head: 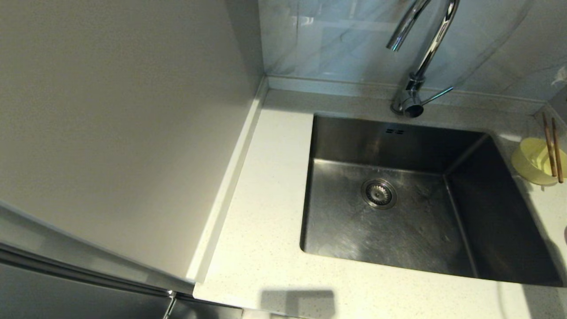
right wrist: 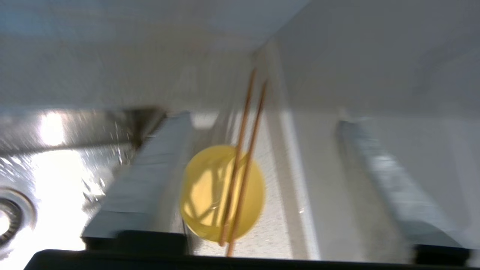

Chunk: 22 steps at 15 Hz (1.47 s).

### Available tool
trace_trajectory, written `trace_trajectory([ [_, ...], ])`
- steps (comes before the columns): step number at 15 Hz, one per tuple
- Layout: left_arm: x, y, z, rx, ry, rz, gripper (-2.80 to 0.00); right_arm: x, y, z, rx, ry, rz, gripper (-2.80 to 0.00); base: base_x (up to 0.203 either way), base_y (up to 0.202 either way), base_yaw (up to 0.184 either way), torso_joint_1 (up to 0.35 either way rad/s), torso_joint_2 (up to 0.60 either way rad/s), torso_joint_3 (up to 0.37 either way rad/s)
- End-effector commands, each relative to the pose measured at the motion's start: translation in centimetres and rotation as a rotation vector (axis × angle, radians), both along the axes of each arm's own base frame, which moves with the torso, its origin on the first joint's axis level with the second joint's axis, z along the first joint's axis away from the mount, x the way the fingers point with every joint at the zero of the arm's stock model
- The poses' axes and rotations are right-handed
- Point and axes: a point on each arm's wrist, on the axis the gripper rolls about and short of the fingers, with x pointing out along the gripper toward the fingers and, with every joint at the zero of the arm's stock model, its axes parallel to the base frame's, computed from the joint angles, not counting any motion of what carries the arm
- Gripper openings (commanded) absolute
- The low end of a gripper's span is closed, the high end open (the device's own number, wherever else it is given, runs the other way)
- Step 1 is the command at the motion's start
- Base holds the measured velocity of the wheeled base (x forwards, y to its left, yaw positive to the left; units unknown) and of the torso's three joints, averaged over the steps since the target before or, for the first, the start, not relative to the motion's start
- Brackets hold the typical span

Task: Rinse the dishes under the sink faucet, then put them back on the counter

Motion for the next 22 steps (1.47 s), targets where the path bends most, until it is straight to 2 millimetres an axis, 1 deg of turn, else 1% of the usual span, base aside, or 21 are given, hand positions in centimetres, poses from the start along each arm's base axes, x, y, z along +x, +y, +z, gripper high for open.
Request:
trace_trajectory([
  [1, 0.0, 0.0, 0.0, -0.001, -0.003, 0.001, -2.80, -4.2, 1.2, 3.1, -0.028, -0.090, 0.004, -2.80, 0.000, 0.000, 0.000, 0.000, 0.00, 0.000],
  [4, 0.0, 0.0, 0.0, -0.001, -0.003, 0.001, -2.80, -8.8, 2.6, 5.1, -0.035, -0.125, 0.034, -2.80, 0.000, 0.000, 0.000, 0.000, 0.00, 0.000],
  [5, 0.0, 0.0, 0.0, -0.001, -0.003, 0.001, -2.80, -10.3, 3.1, 5.4, -0.033, -0.121, 0.043, -2.80, 0.000, 0.000, 0.000, 0.000, 0.00, 0.000],
  [6, 0.0, 0.0, 0.0, -0.001, -0.003, 0.001, -2.80, -11.5, 3.4, 5.2, -0.017, -0.076, 0.053, -2.80, 0.000, 0.000, 0.000, 0.000, 0.00, 0.000],
  [8, 0.0, 0.0, 0.0, -0.001, -0.003, 0.001, -2.80, -14.2, 4.2, 4.0, 0.036, 0.082, 0.053, -2.80, 0.000, 0.000, 0.000, 0.000, 0.00, 0.000],
  [10, 0.0, 0.0, 0.0, -0.001, -0.003, 0.001, -2.80, -17.0, 4.7, 2.5, 0.104, 0.200, 0.027, -2.80, 0.000, 0.000, 0.000, 0.000, 0.00, 0.000],
  [12, 0.0, 0.0, 0.0, -0.001, -0.003, 0.001, -2.80, -18.5, 5.1, 0.4, 0.178, 0.282, 0.000, -2.80, 0.000, 0.000, 0.000, 0.000, 0.00, 0.000],
  [13, 0.0, 0.0, 0.0, -0.001, -0.003, 0.001, -2.80, -19.6, 5.4, -0.5, 0.209, 0.297, -0.008, -2.80, 0.000, 0.000, 0.000, 0.000, 0.00, 0.000],
  [14, 0.0, 0.0, 0.0, -0.001, -0.003, 0.001, -2.80, -21.4, 6.0, -1.1, 0.235, 0.276, -0.001, -2.80, 0.000, 0.000, 0.000, 0.000, 0.00, 0.000],
  [15, 0.0, 0.0, 0.0, -0.001, -0.003, 0.001, -2.80, -22.7, 6.6, -1.5, 0.245, 0.242, 0.023, -2.80, 0.000, 0.000, 0.000, 0.000, 0.00, 0.000],
  [16, 0.0, 0.0, 0.0, -0.001, -0.003, 0.001, -2.80, -24.1, 7.1, -1.9, 0.240, 0.177, 0.065, -2.80, 0.000, 0.000, 0.000, 0.000, 0.00, 0.000],
  [18, 0.0, 0.0, 0.0, -0.001, -0.003, 0.001, -2.80, -26.2, 8.0, -2.5, 0.180, -0.012, 0.160, -2.80, 0.000, 0.000, 0.000, 0.000, 0.00, 0.000],
  [20, 0.0, 0.0, 0.0, -0.001, -0.003, 0.001, -2.80, -28.5, 8.7, -4.4, 0.109, -0.177, 0.248, -2.80, 0.000, 0.000, 0.000, 0.000, 0.00, 0.000],
  [22, 0.0, 0.0, 0.0, -0.001, -0.003, 0.001, -2.80, -30.1, 9.2, -6.9, 0.064, -0.283, 0.301, -2.80, 0.000, 0.000, 0.000, 0.000, 0.00, 0.000],
])
